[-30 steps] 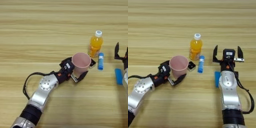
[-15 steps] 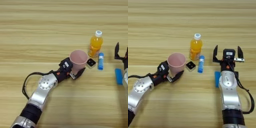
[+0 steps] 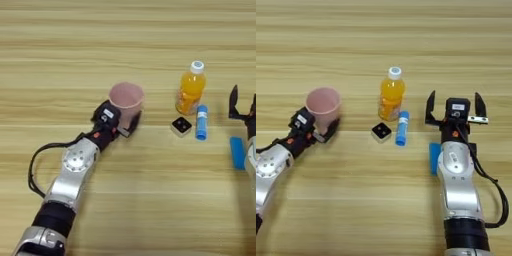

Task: Move the objects on the table

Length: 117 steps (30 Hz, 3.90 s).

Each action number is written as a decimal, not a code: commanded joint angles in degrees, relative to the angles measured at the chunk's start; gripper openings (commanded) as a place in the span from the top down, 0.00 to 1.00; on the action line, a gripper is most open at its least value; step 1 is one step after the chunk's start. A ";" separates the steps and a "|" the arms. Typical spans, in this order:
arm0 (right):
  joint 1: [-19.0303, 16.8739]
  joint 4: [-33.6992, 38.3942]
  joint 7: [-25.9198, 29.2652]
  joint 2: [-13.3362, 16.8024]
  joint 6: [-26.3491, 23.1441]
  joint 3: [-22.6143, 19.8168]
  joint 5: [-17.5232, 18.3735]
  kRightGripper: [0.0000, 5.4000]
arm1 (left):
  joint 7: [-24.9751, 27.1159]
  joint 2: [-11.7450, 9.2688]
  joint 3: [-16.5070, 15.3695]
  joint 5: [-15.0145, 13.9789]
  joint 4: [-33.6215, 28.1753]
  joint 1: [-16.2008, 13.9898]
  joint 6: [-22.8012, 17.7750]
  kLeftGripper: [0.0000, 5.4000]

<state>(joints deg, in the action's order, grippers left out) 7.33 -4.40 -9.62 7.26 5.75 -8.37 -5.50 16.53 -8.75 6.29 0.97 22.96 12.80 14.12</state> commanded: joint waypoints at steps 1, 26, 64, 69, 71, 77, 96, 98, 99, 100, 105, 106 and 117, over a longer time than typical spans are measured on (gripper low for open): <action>-0.29 0.89 -0.43 -0.35 -0.88 0.11 -0.45 0.00 | -4.80 -1.35 -2.86 1.79 3.70 1.74 0.69 0.23; -0.23 0.76 -0.28 -0.20 -1.01 -0.13 -0.51 0.00 | -13.49 -2.54 -10.52 1.28 -2.39 -6.84 -3.01 0.16; -0.28 0.37 0.03 0.04 -0.84 -0.16 -0.46 0.00 | -15.65 -2.63 -11.97 1.95 -3.44 -6.13 -2.30 0.01; -0.30 0.52 -0.06 -0.06 -0.91 -0.08 -0.54 0.00 | -14.63 -2.32 -12.33 0.81 -4.66 -6.80 -3.78 0.01; -0.27 0.55 -0.12 -0.13 -0.96 -0.01 -0.61 0.00 | -14.12 -2.45 -12.59 0.22 -5.63 -7.28 -4.76 0.01; -0.15 0.56 -0.18 -0.23 -1.06 0.08 -0.70 0.00 | -12.16 -2.65 -13.02 -1.38 -11.99 -10.55 -8.57 0.01; 0.36 -0.15 -0.29 -0.49 -0.86 0.10 -1.04 0.00 | -9.55 -4.61 -14.54 -1.75 -21.15 -18.36 -13.39 0.01; 0.48 -0.30 -0.31 -0.50 -0.84 0.12 -1.06 0.00 | -9.25 -4.57 -14.54 -1.77 -22.17 -19.09 -13.74 0.01; 0.52 -0.34 -0.32 -0.51 -0.84 0.13 -1.06 0.00 | -9.15 -4.52 -14.52 -1.74 -22.62 -19.33 -13.94 0.01; 0.53 -0.36 -0.32 -0.51 -0.83 0.13 -1.07 0.00 | -9.06 -4.47 -14.47 -1.71 -23.06 -19.54 -14.14 0.01; 0.71 -0.85 -0.44 -0.56 -0.59 0.21 -1.14 0.00 | -8.54 -4.18 -13.87 -1.58 -24.73 -20.29 -14.74 0.01; 0.75 -0.91 -0.46 -0.56 -0.57 0.23 -1.15 0.00 | -8.43 -4.14 -13.83 -1.57 -25.14 -20.45 -14.86 0.01; 1.07 -1.68 -0.68 -0.66 -0.14 0.32 -1.27 0.00 | -7.85 -4.05 -13.85 -1.68 -27.90 -22.20 -15.63 0.01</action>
<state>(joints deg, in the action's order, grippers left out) 7.49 -5.45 -9.74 6.83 5.59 -8.17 -6.59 8.22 -12.55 -7.86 -0.43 -3.59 -8.63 -0.39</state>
